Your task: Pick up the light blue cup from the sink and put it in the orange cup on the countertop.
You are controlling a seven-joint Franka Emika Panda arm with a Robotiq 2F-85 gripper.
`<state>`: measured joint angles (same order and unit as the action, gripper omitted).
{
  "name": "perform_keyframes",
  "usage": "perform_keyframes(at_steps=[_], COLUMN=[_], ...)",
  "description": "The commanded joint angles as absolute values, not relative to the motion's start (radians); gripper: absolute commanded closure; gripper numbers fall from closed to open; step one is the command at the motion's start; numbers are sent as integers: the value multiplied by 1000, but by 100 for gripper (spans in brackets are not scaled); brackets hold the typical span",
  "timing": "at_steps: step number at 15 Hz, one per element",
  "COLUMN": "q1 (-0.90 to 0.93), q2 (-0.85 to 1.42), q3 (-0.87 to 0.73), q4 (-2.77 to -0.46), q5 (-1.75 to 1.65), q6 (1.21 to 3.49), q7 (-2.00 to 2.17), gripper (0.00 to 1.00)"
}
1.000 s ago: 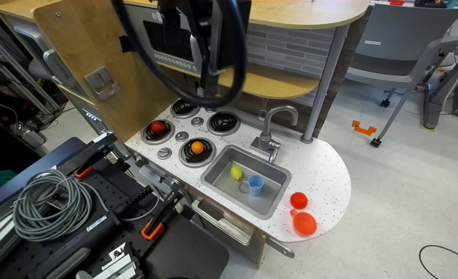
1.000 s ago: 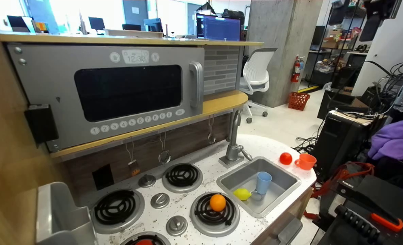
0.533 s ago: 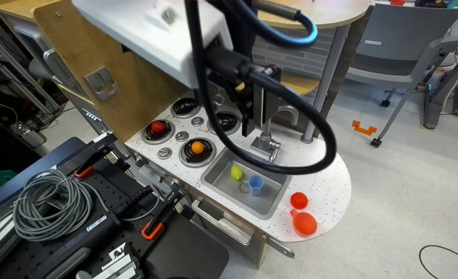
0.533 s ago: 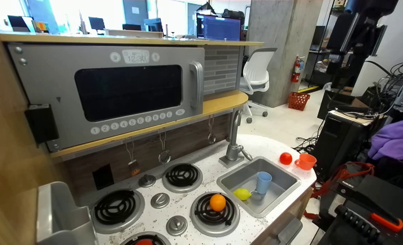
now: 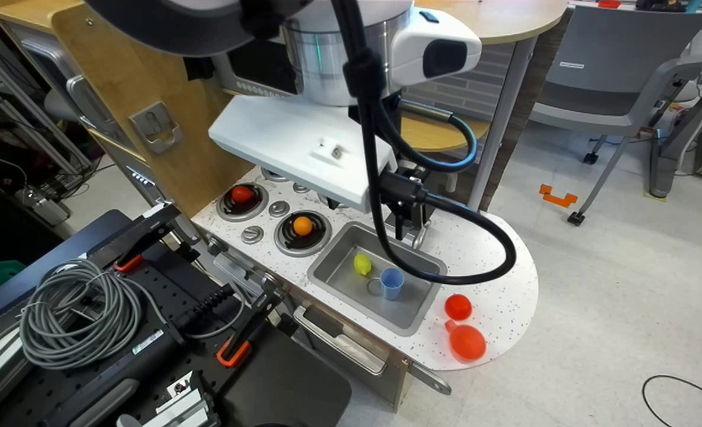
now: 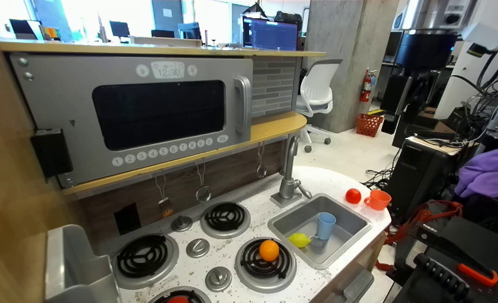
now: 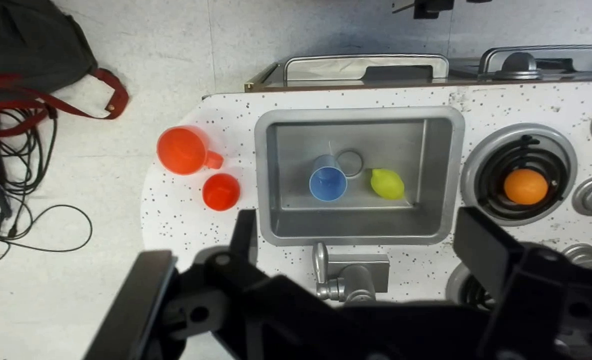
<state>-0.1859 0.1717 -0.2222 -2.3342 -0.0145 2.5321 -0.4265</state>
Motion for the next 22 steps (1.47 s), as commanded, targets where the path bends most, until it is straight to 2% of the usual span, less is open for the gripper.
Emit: perform_keyframes(at_steps=[1, 15, 22], q1=[-206, -245, -257], q2=[273, 657, 782], q3=[-184, -128, -134], q4=[-2253, -1903, -1832], q5=[-32, -48, -49], q6=[2543, 2532, 2568], q7=[-446, -412, -367], gripper=[0, 0, 0])
